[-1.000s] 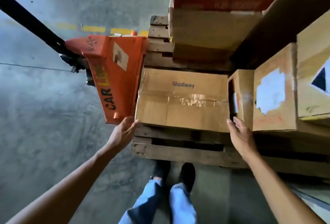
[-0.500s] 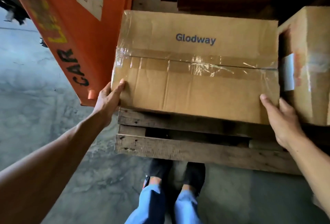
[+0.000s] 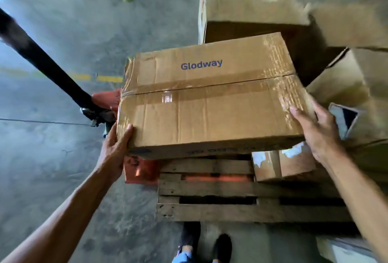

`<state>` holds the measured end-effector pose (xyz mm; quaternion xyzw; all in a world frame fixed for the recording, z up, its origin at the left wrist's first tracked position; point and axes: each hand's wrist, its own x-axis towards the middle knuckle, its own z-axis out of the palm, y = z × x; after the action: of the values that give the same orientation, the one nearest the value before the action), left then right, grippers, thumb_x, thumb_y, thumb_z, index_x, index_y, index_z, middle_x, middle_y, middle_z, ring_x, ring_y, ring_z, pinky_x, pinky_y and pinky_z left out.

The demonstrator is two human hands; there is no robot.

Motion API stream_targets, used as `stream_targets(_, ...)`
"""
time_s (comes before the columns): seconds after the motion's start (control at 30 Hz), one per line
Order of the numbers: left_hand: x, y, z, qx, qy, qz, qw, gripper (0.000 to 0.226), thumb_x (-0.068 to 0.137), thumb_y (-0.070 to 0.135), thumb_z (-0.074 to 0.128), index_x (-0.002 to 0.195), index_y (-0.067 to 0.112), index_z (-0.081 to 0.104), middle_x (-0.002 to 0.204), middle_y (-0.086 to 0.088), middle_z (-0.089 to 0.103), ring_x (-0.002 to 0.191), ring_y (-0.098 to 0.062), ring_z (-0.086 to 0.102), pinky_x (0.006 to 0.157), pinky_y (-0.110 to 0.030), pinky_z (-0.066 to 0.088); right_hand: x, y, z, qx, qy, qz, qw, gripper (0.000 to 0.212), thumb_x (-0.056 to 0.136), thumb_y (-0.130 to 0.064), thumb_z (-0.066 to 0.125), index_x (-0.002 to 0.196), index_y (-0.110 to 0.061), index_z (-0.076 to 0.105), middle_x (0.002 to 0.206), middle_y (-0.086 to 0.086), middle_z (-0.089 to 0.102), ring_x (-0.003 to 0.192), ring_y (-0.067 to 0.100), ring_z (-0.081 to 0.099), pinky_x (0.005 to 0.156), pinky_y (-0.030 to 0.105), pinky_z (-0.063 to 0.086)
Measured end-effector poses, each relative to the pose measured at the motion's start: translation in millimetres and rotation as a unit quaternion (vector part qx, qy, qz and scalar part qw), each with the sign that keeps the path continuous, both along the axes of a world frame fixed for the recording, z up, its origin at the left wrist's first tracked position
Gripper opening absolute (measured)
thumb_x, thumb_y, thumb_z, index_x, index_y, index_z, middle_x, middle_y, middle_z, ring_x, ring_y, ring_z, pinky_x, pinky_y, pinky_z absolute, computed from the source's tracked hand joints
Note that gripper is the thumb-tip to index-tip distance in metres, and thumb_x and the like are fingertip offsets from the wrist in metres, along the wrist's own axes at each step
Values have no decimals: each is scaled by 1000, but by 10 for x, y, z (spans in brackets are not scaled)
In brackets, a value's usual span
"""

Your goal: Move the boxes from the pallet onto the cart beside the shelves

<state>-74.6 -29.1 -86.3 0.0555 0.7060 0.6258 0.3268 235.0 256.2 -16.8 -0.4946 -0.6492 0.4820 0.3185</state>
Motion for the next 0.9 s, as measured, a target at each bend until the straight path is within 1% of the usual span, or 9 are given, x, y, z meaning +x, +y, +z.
stream_targets(0.1,-22,118,833,63,47,2,997,17,93,29,60,97,43,67,94,12,73,75,-2,68,57,-22,57,83,25,936,81,41,-6,996,69,69,-58,74,129,-28,59,123,-3,66,119,18,59,106,47,42)
stream_targets(0.13,-6,149,1088,81,52,1,995,12,90,35,63,98,42,67,98,7,72,76,-7,68,61,-29,59,169,32,1223,110,50,-13,993,72,68,-60,74,131,-29,57,124,-4,66,120,16,58,107,46,41)
stream_targets(0.23,150,358,1744,138,92,-34,986,36,80,53,69,112,38,63,111,-1,71,99,-23,68,85,-45,57,545,-5,2046,180,66,-40,981,66,73,-56,72,132,-31,55,123,-3,66,118,16,59,105,46,43)
stream_targets(0.33,547,704,2365,217,111,-76,967,21,91,33,62,112,28,62,111,0,70,100,-14,67,72,-20,57,1150,-152,2764,251,83,-72,962,47,84,-35,69,130,-29,58,123,0,65,109,3,61,103,34,45)
stream_targets(0.4,874,931,2684,251,118,-116,954,26,92,28,60,118,27,60,114,-2,68,91,-5,68,65,-13,54,1623,-331,3149,293,87,-104,947,41,88,-23,65,128,-31,56,120,1,65,102,-1,61,101,27,45)
stream_targets(0.53,1941,1320,3320,308,125,-212,919,37,89,37,63,125,27,58,104,0,69,89,-5,70,55,-16,54,2953,-791,3720,365,70,-212,904,45,76,-49,71,120,-39,61,100,-27,70,110,5,60,98,19,45)
stream_targets(0.6,2573,1456,3562,336,135,-246,899,26,95,28,56,121,29,57,95,5,66,71,4,67,50,-11,50,3628,-1069,3926,390,74,-256,881,63,65,-60,71,121,-34,62,106,-21,70,110,5,60,102,25,43)
stream_targets(0.73,3883,1714,3901,398,82,-346,846,22,93,25,59,113,33,64,107,2,72,101,-20,66,81,-28,56,4923,-1780,4285,410,63,-316,854,60,76,-45,69,132,-26,56,123,-5,65,120,12,57,109,36,39)
stream_targets(0.9,5448,1951,4176,448,50,-430,782,38,93,20,57,131,23,53,114,4,68,96,-1,65,77,-11,51,6233,-2568,4453,417,41,-436,796,43,82,-30,69,124,-23,62,99,-21,71,102,3,63,102,32,46)
